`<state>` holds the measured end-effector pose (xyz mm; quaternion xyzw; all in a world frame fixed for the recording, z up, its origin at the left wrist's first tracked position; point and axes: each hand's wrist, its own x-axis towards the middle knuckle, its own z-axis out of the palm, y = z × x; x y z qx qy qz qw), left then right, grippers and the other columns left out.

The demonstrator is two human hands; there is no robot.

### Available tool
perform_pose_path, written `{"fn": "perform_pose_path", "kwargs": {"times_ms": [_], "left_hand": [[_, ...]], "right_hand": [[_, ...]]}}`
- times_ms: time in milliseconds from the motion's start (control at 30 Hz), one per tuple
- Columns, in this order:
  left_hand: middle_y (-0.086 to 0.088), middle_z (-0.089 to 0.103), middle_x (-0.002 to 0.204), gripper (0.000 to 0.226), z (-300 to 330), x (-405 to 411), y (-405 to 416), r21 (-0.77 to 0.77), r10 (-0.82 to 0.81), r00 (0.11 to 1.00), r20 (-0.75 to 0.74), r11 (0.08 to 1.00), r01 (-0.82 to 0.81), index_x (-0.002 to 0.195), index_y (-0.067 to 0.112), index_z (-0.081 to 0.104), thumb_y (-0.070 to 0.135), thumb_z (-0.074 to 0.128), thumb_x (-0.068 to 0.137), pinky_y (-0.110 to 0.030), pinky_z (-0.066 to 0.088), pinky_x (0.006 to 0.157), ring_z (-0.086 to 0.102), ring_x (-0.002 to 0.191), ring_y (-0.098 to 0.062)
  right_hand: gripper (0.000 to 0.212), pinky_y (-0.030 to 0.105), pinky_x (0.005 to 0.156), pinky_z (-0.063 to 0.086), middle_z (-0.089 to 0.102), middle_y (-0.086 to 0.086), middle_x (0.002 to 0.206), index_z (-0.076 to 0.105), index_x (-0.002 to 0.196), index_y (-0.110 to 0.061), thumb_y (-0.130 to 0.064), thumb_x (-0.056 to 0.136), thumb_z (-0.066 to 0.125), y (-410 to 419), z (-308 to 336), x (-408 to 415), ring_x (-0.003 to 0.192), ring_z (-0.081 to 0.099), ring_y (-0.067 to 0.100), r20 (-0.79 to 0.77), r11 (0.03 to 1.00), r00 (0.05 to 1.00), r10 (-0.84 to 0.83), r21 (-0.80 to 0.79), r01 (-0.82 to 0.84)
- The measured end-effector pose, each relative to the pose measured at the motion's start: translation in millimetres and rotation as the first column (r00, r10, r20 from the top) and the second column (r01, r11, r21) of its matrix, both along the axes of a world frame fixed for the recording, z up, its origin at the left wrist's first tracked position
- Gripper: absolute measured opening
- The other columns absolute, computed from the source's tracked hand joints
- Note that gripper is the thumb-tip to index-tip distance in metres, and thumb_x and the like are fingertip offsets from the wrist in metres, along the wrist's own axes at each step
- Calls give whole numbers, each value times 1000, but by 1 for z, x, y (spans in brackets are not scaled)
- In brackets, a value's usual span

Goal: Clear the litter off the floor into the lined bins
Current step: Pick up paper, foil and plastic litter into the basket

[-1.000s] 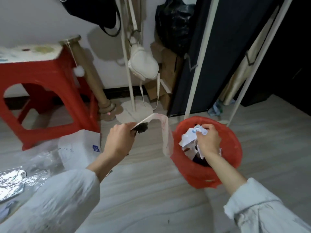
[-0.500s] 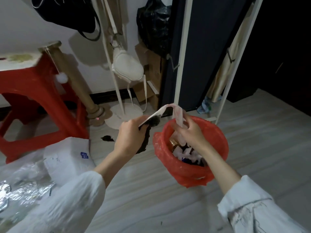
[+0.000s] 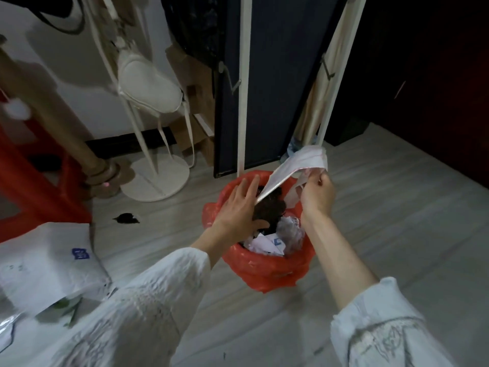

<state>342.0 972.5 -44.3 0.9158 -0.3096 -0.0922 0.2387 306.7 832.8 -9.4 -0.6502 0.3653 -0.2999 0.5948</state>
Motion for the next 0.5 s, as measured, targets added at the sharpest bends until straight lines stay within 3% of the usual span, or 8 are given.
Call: {"fn": "perform_pose_path", "kwargs": {"times_ms": [100, 167, 300, 433, 500], "left_hand": [[-7, -9, 157, 102, 0, -3, 5, 22, -31, 1000, 0, 999, 31, 148, 24, -12, 41, 65, 83, -44, 7, 118, -6, 145, -24], [-1, -13, 157, 89, 5, -9, 15, -29, -62, 998, 5, 998, 63, 147, 29, -12, 50, 51, 88, -43, 2, 117, -12, 145, -20], [13, -24, 154, 61, 30, -24, 54, -151, -101, 995, -22, 984, 97, 144, 43, -10, 53, 24, 94, -33, -10, 112, -27, 138, -6], [10, -26, 153, 88, 66, -37, 101, -144, 19, 987, 157, 990, 4, 139, 38, -21, 48, 50, 88, -36, -6, 116, -25, 140, -9], [12, -17, 154, 103, 90, -46, 126, -149, 122, 977, 176, 984, -96, 144, 31, -15, 53, 62, 79, -34, -7, 116, -21, 141, -10]], "right_hand": [[36, 35, 91, 47, 63, 9, 117, 57, 122, -16, -32, 100, 33, 3, -2, -1, 107, 59, 24, 4, 999, 1000, 9, -40, -9], [35, 30, 84, 45, 63, 7, 117, 57, 126, -17, -28, 100, 36, 9, 3, -3, 104, 58, 20, 19, 994, 997, 69, -89, -67], [30, 32, 96, 48, 63, -7, 115, 61, 123, -21, -20, 96, 47, 27, 24, -11, 108, 58, 13, 2, 908, 922, 386, -179, -380], [26, 43, 92, 52, 70, 2, 99, 69, 110, -12, -4, 92, 52, 51, 53, -18, 96, 66, 17, -177, 709, 745, 643, -230, -666], [22, 39, 87, 54, 70, -4, 85, 70, 107, -11, -7, 91, 56, 72, 76, -26, 85, 66, 13, -213, 600, 635, 742, -213, -772]]}}
